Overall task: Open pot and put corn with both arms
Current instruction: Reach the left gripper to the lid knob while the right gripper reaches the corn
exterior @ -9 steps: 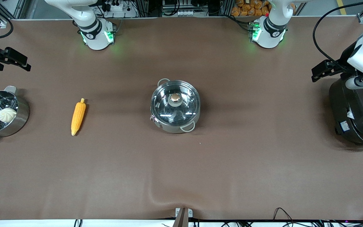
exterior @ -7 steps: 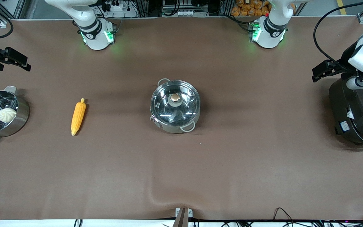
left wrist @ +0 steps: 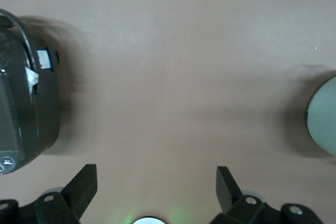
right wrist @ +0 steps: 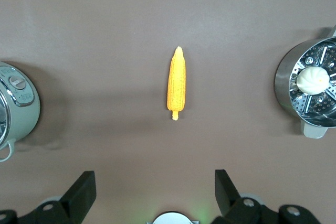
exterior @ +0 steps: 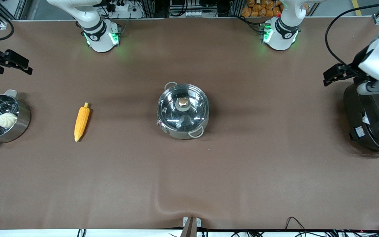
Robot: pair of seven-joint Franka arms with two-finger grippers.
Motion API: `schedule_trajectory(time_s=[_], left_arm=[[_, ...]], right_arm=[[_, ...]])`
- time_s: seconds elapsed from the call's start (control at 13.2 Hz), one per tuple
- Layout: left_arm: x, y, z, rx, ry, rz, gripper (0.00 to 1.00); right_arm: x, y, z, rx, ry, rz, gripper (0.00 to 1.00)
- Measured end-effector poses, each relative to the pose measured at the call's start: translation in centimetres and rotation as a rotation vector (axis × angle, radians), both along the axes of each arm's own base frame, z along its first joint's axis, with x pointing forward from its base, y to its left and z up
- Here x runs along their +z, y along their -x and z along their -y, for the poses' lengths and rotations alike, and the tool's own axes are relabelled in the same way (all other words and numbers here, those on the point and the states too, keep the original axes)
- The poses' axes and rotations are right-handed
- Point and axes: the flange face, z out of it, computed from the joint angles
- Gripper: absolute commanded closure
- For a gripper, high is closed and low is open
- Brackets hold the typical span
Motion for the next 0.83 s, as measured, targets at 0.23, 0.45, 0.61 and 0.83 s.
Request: schedule_trajectory(time_s=[0.23,0.45,0.61,0.83], left_arm=[[-2.3,0.5,10.6,0.051,-0.013,-0.027,0.0],[-5.0,1.9,23.8,0.22,-0.015,-0.016,0.0],[-8.5,2.9,31.8,0.398,0.019,0.015,0.0],[-14.6,4.9,39.9,0.589,0.055,0.018,0.0]], right_arm=[[-1.8,-1.3,0.1,-0.001,0.015,0.02,0.0],[-6.9,-3.3,0.5,-0.007,0.024,0.002,0.0],[-11.3,-4.4,1.2,-0.02,0.026,-0.003,0.0],[-19.6,-5.1,1.6,-0.025,0.031,0.011,0.0]])
